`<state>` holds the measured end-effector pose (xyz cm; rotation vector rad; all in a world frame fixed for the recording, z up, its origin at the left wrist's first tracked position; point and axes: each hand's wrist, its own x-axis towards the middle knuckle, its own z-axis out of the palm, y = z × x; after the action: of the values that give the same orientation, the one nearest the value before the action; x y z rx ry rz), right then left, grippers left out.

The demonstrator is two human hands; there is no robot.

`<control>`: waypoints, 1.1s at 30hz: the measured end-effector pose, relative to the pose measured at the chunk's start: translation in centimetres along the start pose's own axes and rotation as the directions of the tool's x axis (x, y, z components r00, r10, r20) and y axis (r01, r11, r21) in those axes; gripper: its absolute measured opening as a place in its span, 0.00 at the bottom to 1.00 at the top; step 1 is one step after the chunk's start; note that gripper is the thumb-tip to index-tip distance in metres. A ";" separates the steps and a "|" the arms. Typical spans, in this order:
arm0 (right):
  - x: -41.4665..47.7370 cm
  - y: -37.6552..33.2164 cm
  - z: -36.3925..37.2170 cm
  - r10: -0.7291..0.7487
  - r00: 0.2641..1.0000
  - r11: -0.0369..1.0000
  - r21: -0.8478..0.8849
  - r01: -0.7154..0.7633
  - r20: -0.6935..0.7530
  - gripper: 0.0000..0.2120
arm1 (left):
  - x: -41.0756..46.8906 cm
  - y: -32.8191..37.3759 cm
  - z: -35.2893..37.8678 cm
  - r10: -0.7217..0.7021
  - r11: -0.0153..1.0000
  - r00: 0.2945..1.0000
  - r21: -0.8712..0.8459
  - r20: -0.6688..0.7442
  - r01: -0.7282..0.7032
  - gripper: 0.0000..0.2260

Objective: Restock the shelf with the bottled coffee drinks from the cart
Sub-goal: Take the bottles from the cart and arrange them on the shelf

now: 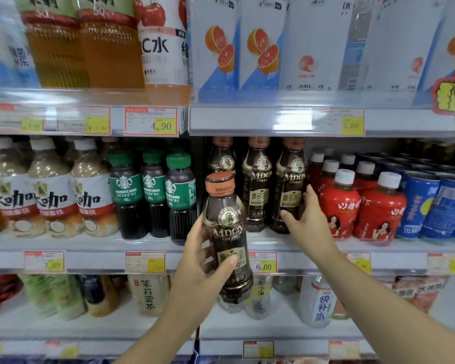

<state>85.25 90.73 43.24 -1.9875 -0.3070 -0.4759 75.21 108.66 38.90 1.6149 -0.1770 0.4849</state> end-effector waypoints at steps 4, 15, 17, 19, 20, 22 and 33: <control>1.7 1.3 0.9 0.002 0.998 0.997 -0.076 -0.007 -0.061 0.31 | 0.3 0.3 -0.6 -0.004 1.000 1.000 0.004 0.005 0.004 0.33; 2.4 1.1 1.5 0.033 0.999 0.996 -0.081 -0.035 -0.029 0.32 | 1.3 0.5 -0.1 0.015 0.999 0.998 0.049 0.055 -0.018 0.34; 2.2 0.6 1.4 0.018 1.000 0.997 -0.071 -0.017 0.003 0.33 | 1.6 0.6 0.4 0.016 0.998 0.998 0.053 0.065 -0.020 0.34; 1.5 -0.1 0.6 -0.050 0.999 0.998 -0.027 0.050 -0.016 0.32 | 1.9 0.6 0.8 0.033 0.997 0.995 0.060 0.098 -0.039 0.35; 0.9 -0.6 -0.3 -0.092 0.995 0.995 0.032 0.093 -0.039 0.31 | 2.0 0.7 1.0 0.051 0.996 0.992 0.069 0.118 -0.059 0.35; -0.7 -2.2 -2.7 -0.165 0.986 0.964 0.211 0.163 -0.009 0.27 | 2.5 1.1 1.5 0.110 0.987 0.979 0.094 0.169 -0.127 0.36; -3.0 -4.3 -10.3 -0.431 0.895 0.896 0.170 0.410 0.111 0.28 | 5.6 3.4 8.2 0.293 0.892 0.859 0.203 0.419 -0.403 0.35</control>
<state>78.78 83.32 49.36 -1.8164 -0.8557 -0.5638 80.52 101.26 44.01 1.9633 -0.7373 0.4869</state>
